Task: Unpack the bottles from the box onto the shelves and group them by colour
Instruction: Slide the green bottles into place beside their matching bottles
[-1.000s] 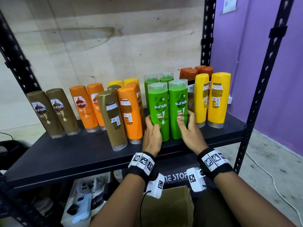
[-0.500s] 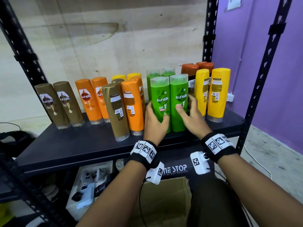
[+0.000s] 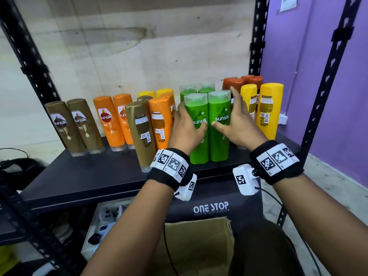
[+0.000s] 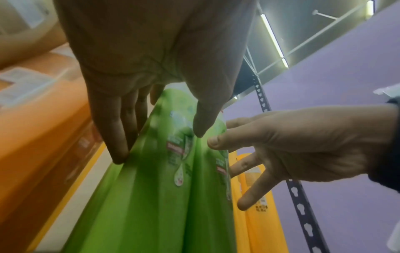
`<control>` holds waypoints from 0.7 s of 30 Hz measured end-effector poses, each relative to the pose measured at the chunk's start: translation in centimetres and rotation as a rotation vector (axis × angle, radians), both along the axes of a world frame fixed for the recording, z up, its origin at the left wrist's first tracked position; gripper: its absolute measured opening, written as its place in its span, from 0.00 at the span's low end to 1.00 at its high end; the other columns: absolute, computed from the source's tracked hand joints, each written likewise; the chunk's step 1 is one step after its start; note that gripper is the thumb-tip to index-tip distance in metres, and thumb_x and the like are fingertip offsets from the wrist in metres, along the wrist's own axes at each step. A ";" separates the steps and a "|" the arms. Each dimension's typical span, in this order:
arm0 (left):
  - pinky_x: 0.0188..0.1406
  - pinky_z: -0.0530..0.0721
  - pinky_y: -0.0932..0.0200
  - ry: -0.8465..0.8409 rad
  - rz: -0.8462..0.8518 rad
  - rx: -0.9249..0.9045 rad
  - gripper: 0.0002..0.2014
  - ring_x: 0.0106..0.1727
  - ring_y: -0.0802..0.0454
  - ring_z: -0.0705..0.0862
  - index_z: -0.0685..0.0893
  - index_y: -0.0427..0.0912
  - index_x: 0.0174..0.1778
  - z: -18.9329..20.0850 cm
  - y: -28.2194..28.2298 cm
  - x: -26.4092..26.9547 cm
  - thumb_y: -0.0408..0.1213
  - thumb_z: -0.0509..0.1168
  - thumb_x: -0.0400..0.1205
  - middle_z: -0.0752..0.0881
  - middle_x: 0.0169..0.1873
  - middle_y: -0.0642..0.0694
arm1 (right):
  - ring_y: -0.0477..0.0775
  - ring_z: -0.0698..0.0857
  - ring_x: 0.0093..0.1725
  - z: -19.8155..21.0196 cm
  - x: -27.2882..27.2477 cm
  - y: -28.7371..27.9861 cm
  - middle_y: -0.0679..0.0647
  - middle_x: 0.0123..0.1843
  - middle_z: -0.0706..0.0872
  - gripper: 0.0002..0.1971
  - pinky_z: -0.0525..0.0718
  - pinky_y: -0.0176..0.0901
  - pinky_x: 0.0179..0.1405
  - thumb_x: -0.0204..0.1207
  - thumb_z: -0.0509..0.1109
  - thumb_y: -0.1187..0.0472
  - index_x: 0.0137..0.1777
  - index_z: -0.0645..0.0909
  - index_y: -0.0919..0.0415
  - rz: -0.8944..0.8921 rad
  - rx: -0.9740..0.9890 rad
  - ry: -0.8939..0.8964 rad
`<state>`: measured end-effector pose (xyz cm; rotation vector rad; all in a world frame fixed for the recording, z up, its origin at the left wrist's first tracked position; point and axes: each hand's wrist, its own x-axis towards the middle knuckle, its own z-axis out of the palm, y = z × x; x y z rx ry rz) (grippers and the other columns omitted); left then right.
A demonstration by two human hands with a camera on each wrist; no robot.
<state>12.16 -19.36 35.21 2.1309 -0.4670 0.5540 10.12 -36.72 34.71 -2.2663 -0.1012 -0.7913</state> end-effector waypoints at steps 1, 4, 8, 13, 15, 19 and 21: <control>0.81 0.70 0.48 0.004 0.005 0.028 0.44 0.83 0.42 0.68 0.55 0.38 0.86 0.2 0.0 -0.1 0.44 0.74 0.81 0.68 0.82 0.37 | 0.58 0.67 0.84 0.0 0.1 0.2 0.58 0.88 0.56 0.55 0.66 0.40 0.74 0.77 0.80 0.53 0.90 0.40 0.49 -0.011 0.003 0.001; 0.79 0.73 0.46 0.007 0.024 0.072 0.45 0.81 0.41 0.70 0.55 0.38 0.86 0.3 0.0 -0.2 0.43 0.76 0.80 0.71 0.80 0.37 | 0.59 0.67 0.84 -0.4 0.3 0.6 0.60 0.88 0.55 0.57 0.65 0.39 0.76 0.75 0.81 0.53 0.90 0.41 0.53 -0.040 0.008 -0.016; 0.75 0.77 0.44 0.016 0.041 0.080 0.43 0.77 0.38 0.76 0.55 0.38 0.85 0.0 -0.1 0.0 0.40 0.76 0.81 0.76 0.76 0.35 | 0.61 0.73 0.80 -1.0 0.7 1.1 0.60 0.85 0.57 0.55 0.73 0.49 0.78 0.73 0.82 0.56 0.89 0.45 0.56 -0.050 0.005 -0.025; 0.76 0.77 0.43 0.063 0.048 0.042 0.42 0.78 0.38 0.76 0.55 0.38 0.84 0.0 -0.6 1.2 0.38 0.75 0.81 0.76 0.76 0.35 | 0.60 0.72 0.80 -0.9 2.1 1.1 0.58 0.85 0.58 0.54 0.74 0.53 0.79 0.72 0.83 0.56 0.88 0.47 0.56 -0.068 0.014 -0.023; 0.77 0.77 0.43 0.073 0.053 0.028 0.42 0.78 0.38 0.75 0.54 0.38 0.85 0.0 -0.8 1.8 0.38 0.75 0.82 0.75 0.77 0.35 | 0.60 0.72 0.80 -0.9 2.9 1.3 0.58 0.84 0.59 0.54 0.75 0.53 0.78 0.72 0.83 0.56 0.88 0.48 0.56 -0.076 0.018 -0.023; 0.76 0.77 0.44 0.109 0.064 0.013 0.42 0.77 0.37 0.77 0.52 0.39 0.85 0.1 -1.2 3.4 0.36 0.74 0.82 0.76 0.76 0.35 | 0.61 0.74 0.77 -0.6 4.6 1.3 0.60 0.82 0.61 0.53 0.75 0.50 0.77 0.71 0.84 0.56 0.86 0.50 0.56 -0.088 0.014 -0.020; 0.75 0.78 0.44 0.140 0.064 0.012 0.43 0.76 0.36 0.78 0.51 0.39 0.86 0.2 -1.3 4.2 0.36 0.73 0.83 0.77 0.75 0.35 | 0.61 0.74 0.78 -0.5 5.7 1.1 0.60 0.82 0.61 0.53 0.73 0.48 0.76 0.71 0.84 0.56 0.86 0.50 0.56 -0.077 0.019 0.005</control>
